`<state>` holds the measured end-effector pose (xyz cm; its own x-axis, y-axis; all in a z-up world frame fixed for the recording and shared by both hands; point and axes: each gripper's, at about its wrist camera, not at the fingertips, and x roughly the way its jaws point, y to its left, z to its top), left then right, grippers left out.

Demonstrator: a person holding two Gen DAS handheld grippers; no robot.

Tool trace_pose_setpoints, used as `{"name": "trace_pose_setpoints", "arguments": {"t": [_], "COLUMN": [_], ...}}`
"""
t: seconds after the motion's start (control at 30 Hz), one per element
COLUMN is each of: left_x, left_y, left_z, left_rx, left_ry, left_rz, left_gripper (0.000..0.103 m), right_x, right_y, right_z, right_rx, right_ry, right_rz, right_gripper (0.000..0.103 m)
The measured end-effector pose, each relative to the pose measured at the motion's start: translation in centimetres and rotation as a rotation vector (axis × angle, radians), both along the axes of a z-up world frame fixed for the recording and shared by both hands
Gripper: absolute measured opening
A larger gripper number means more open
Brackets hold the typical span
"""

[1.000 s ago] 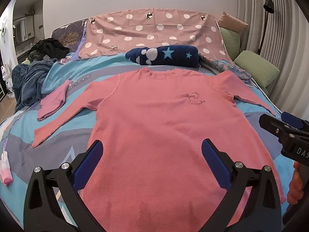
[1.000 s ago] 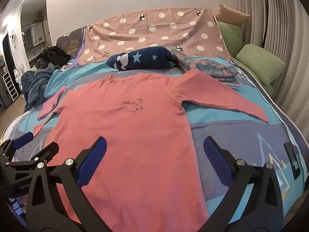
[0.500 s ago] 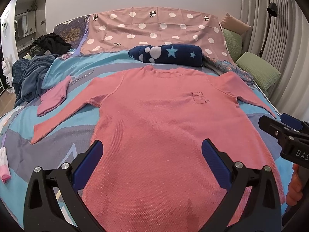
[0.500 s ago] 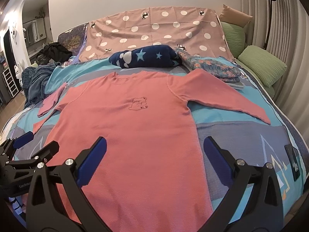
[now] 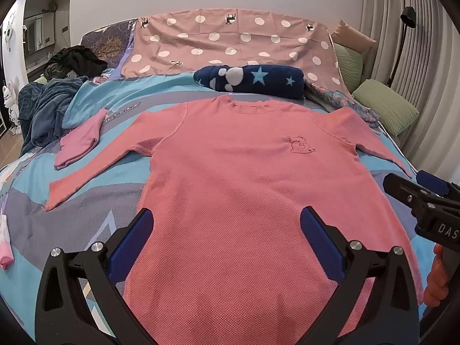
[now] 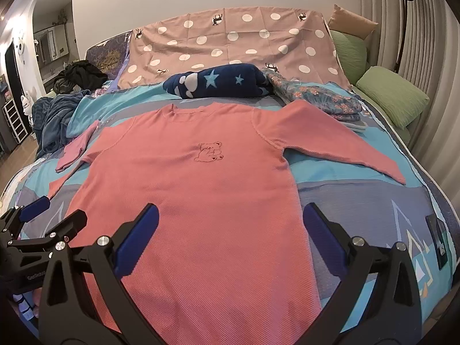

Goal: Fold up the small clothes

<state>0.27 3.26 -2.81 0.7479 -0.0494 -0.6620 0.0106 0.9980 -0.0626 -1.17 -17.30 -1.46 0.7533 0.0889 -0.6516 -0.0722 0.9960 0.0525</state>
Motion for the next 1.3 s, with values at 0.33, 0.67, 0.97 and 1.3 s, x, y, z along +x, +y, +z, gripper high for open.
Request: {"name": "trace_pose_setpoints", "arguments": {"t": [0.33, 0.67, 0.97, 1.3], "left_x": [0.3, 1.4, 4.1, 5.0], "left_y": [0.6, 5.5, 22.5, 37.3], "left_z": [-0.2, -1.2, -6.5, -14.9], "left_rx": [-0.024, -0.135, -0.469, -0.995], "left_ry": [0.005, 0.031, 0.144, 0.136], "left_rz": [-0.001, 0.043, 0.345, 0.727], "left_gripper": [0.102, 0.102, 0.102, 0.090], "right_x": [0.7, 2.4, 5.0, 7.9], "right_y": [0.7, 2.3, 2.9, 3.7], "right_z": [-0.2, -0.7, -1.6, -2.7], "right_rx": [-0.009, -0.038, -0.076, -0.078], "right_ry": [0.009, 0.030, 0.065, 0.098], "right_rz": [0.006, 0.028, 0.008, 0.002], "right_gripper": [0.101, 0.101, 0.101, 0.101]}}
